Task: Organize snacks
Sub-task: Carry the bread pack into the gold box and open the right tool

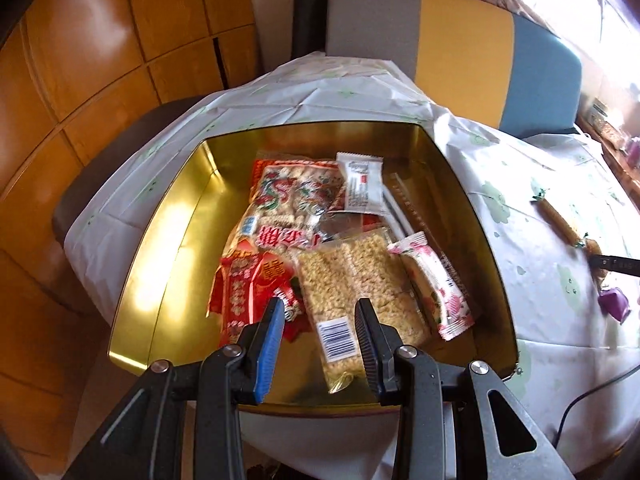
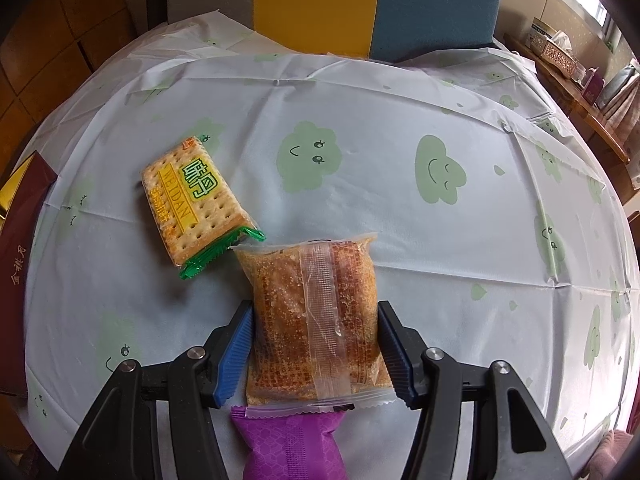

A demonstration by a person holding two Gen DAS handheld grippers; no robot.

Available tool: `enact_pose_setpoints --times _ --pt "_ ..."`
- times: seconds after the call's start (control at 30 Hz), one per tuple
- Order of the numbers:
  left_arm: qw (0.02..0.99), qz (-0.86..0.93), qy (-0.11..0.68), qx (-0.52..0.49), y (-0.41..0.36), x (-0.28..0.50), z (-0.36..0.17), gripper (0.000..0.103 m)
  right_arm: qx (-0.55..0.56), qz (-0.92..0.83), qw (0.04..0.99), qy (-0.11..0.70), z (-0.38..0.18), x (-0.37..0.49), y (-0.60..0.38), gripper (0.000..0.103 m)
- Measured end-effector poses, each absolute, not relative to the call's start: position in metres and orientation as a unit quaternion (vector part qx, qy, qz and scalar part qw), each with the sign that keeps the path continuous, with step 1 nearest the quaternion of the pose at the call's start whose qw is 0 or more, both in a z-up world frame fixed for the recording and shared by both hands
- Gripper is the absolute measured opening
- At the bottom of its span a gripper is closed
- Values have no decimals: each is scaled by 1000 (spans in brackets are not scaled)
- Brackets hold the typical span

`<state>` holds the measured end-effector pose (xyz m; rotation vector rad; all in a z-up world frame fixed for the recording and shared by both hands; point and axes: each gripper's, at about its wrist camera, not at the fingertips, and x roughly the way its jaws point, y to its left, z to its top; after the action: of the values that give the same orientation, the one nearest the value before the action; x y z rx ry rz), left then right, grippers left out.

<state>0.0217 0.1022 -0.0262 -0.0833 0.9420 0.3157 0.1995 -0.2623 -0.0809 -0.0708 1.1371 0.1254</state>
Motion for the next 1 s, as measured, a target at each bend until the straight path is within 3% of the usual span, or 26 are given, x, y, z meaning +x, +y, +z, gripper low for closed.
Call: enact_pose_setpoints --times 0.33,0.57,1.0 --pt "882 173 436 -48 121 12 -24 37 -8 15 854 520 -69 205 -282 60" --pt "879 193 431 -69 142 8 -27 37 10 30 882 470 -28 194 -273 60" --pt "877 216 421 -86 164 -4 -31 37 -46 247 864 435 20 155 -102 60"
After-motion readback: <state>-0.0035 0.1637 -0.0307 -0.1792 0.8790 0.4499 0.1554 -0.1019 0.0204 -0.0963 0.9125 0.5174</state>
